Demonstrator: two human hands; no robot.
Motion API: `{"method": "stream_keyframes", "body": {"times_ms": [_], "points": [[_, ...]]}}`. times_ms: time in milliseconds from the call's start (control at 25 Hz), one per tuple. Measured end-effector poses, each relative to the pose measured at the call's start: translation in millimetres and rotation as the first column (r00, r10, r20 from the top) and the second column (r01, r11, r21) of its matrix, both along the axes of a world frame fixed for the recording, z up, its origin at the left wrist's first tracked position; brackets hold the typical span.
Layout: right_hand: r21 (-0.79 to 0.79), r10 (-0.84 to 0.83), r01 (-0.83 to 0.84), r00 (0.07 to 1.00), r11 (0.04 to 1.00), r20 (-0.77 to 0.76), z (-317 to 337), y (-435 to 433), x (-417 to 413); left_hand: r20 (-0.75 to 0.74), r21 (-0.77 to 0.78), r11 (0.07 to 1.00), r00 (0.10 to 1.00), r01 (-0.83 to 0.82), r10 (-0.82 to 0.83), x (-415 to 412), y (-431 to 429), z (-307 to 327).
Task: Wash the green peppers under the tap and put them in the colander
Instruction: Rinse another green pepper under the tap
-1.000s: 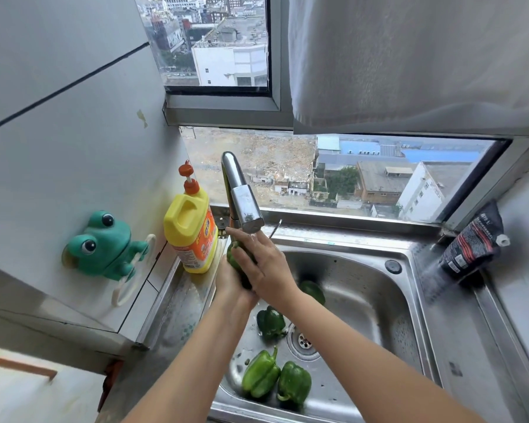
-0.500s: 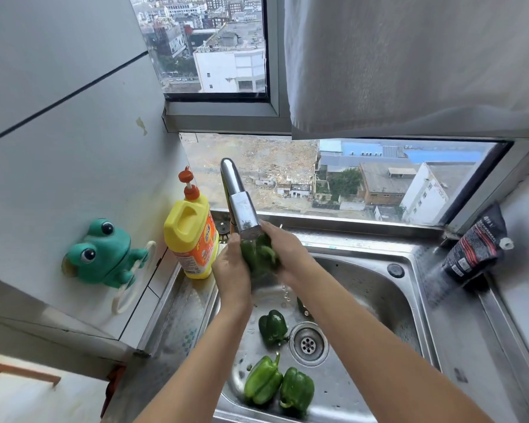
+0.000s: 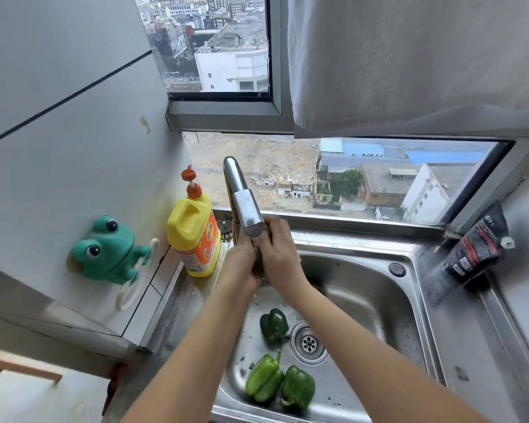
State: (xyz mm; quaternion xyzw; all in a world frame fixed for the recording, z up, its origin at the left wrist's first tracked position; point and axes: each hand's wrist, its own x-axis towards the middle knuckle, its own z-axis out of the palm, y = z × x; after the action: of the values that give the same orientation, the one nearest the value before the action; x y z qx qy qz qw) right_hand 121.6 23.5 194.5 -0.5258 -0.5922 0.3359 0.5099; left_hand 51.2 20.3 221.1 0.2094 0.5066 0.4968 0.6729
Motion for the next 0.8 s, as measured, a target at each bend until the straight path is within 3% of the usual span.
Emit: {"method": "stream_keyframes", "body": {"times_ms": [80,160,240,320,360,400,480,560,640,720,800], "points": [[0.37,-0.057,-0.099,0.92,0.924,0.387,-9,-6,4,0.222,-0.074,0.997,0.975,0.011,0.006,-7,3,10],[0.492,-0.141,-0.101,0.891,0.865,0.431,-13,-8,2,0.222,-0.019,0.996,0.971,-0.084,0.086,-1,-2,12],[0.3,-0.127,0.044,0.956,0.953,0.266,-10,-7,-6,0.124,0.042,0.983,0.978,-0.177,0.17,7,-7,4],[-0.084,-0.163,0.16,0.986,0.984,-0.029,-2,-4,-11,-0.18,0.17,0.975,0.968,-0.142,0.173,7,-7,-12],[-0.317,-0.177,0.087,0.948,0.944,-0.266,4,0,-9,-0.396,0.255,0.961,0.895,-0.108,0.205,3,-5,-18],[-0.496,-0.212,-0.08,0.837,0.865,-0.505,10,5,-5,-0.561,0.361,0.93,0.783,-0.062,0.27,0,-5,-22],[-0.573,-0.24,-0.355,0.655,0.739,-0.716,20,7,4,-0.638,0.511,0.859,0.681,0.025,0.359,-4,-8,-21],[-0.484,-0.086,-0.41,0.689,0.773,-0.72,23,4,7,-0.604,0.518,0.855,0.717,0.02,0.348,-8,-5,-26],[-0.413,0.034,-0.389,0.76,0.823,-0.648,20,3,4,-0.614,0.421,0.907,0.742,0.022,0.267,-10,4,-33],[-0.447,0.053,-0.354,0.828,0.821,-0.558,17,7,9,-0.704,0.306,0.946,0.695,0.111,0.146,-12,10,-30],[-0.462,0.1,-0.302,0.905,0.834,-0.413,11,3,12,-0.753,0.107,0.963,0.653,0.246,-0.083,-12,18,-18]]}}
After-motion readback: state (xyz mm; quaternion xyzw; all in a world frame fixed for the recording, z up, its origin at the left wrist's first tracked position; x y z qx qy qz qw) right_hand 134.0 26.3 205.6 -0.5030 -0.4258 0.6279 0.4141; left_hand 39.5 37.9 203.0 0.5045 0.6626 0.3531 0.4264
